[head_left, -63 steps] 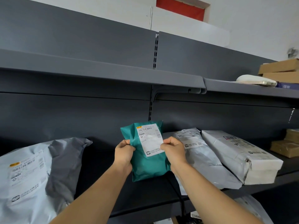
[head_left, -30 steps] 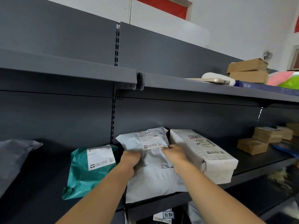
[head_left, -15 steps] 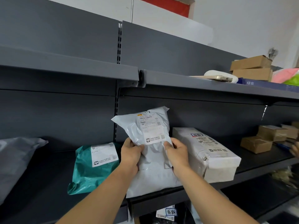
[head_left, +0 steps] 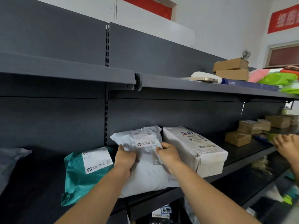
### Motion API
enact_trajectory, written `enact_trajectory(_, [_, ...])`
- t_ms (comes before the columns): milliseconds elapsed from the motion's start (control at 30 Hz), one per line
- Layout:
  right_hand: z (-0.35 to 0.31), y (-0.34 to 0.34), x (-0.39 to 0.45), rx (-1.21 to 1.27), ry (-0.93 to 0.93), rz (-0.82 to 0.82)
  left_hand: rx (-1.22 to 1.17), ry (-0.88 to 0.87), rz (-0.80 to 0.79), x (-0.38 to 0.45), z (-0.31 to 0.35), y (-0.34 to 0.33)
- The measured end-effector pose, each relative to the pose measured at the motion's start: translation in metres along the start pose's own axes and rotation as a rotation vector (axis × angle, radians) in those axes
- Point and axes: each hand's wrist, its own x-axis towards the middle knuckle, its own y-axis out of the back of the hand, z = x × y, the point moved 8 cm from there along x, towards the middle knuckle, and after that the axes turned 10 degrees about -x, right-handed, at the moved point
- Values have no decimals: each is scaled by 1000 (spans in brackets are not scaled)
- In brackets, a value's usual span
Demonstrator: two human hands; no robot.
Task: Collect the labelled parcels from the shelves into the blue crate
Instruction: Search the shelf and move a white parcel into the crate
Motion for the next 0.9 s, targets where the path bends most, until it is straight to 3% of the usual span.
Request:
enact_trajectory(167, [-11, 19, 7, -113, 75, 69, 330, -287, 78, -6, 29, -13])
enact_trajectory(267, [-25, 45, 19, -89, 135, 119, 351, -488, 41, -25, 58, -42])
enact_trajectory(367, [-34, 87, 36, -67, 173, 173, 324, -569, -42, -34, 68, -84])
enact_trajectory(533, [-13, 153, 79, -176, 70, 130, 182, -282, -187, -20, 35, -153])
enact_trajectory(700, [24, 174, 94, -289, -65, -121, 10, 4, -172, -2, -13, -197])
enact_trajectory(900, [56, 166, 104, -177, -177, -352, -86, 108, -140, -2, -37, -214])
